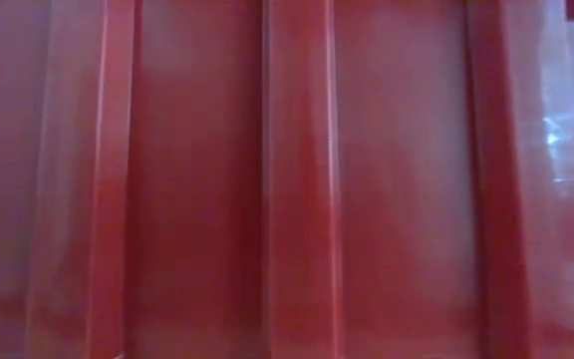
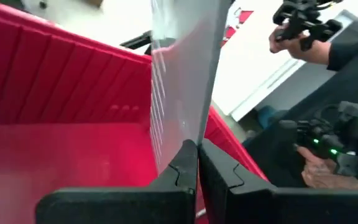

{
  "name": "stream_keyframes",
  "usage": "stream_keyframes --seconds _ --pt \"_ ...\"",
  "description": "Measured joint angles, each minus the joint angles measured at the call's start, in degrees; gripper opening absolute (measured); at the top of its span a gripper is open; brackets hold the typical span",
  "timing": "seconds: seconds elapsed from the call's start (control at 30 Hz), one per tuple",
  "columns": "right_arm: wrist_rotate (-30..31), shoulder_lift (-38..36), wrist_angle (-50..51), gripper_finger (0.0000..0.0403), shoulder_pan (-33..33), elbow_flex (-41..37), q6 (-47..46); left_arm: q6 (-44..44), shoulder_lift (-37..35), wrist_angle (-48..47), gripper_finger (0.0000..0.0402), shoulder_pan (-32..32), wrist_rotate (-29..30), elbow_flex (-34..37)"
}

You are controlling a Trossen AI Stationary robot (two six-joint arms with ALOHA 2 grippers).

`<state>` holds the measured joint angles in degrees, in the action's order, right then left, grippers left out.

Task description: Sort Items/Unsort Items

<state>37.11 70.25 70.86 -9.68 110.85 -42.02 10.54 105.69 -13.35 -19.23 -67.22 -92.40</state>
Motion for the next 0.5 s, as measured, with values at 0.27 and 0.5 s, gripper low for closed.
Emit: stream_keyframes --seconds 0.27,0.5 --pt "-0.45 0.57 1.11 0.0185 -0.60 -0.02 -5.21 -3.16 0.02 -0.15 0.0000 -4.60 -6.26 0.07" --pt "-10.59 0.48 12.98 0.0185 -6.60 0.03 -20.01 -0.87 0.04 -0.07 0.0000 -8.05 -9.10 0.13"
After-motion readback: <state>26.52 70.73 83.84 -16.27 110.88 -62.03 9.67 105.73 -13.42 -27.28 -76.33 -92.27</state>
